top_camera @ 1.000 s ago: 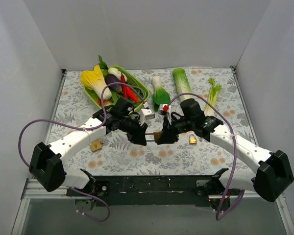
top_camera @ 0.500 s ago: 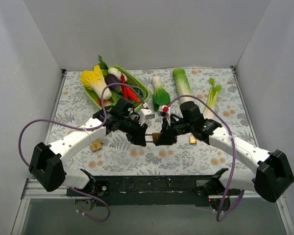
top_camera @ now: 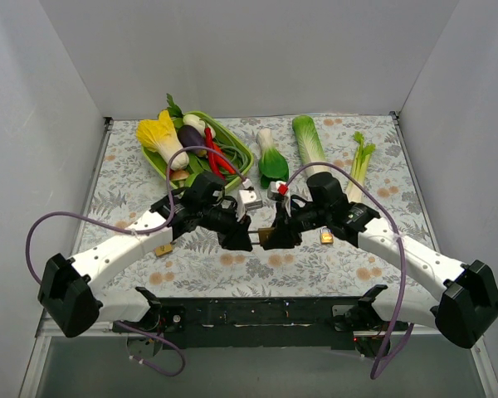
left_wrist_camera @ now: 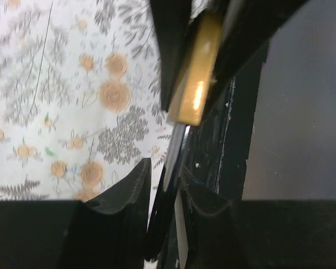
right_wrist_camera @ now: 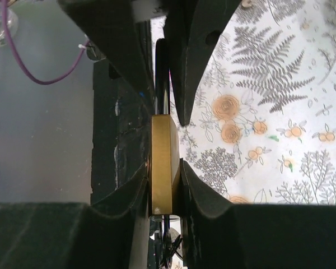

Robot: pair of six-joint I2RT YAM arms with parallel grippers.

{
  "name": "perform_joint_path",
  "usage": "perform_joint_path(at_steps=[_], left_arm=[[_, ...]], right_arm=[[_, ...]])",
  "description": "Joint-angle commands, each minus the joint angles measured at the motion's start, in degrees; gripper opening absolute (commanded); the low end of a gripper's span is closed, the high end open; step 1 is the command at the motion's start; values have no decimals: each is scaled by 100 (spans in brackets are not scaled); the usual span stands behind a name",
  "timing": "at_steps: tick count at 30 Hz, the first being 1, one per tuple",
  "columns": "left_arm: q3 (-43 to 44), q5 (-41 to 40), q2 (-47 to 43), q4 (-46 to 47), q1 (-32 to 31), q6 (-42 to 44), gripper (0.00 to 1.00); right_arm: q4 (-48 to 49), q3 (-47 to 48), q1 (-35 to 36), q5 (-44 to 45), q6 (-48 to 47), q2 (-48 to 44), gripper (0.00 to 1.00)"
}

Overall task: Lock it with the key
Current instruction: Lock the lock.

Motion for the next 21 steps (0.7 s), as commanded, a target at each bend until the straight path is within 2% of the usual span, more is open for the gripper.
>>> perform_joint_path(at_steps=[1, 8, 17, 18, 19, 21], left_arm=[[-116, 1299, -731, 3041, -229, 341, 0], [-346, 1369, -1004, 1969, 62, 1544, 0], [-293, 1299, -925, 1520, 194, 1853, 0], [-293, 1255, -933, 1450, 203, 1888, 0], [-293, 1229, -951, 1423, 229, 1923, 0], [-311, 1176, -1004, 1388, 247, 1941, 0]], right_arm=[[502, 454, 268, -599, -281, -186, 1], [-650, 823, -155, -723, -931, -328, 1], [-1185, 1034, -304, -652, -1195, -381, 1], [-1239, 1052, -304, -600, -1265, -389, 4], [-1309, 1087, -304, -574, -1283, -407, 23], [-1502, 1122, -331, -477, -1362, -433, 42]])
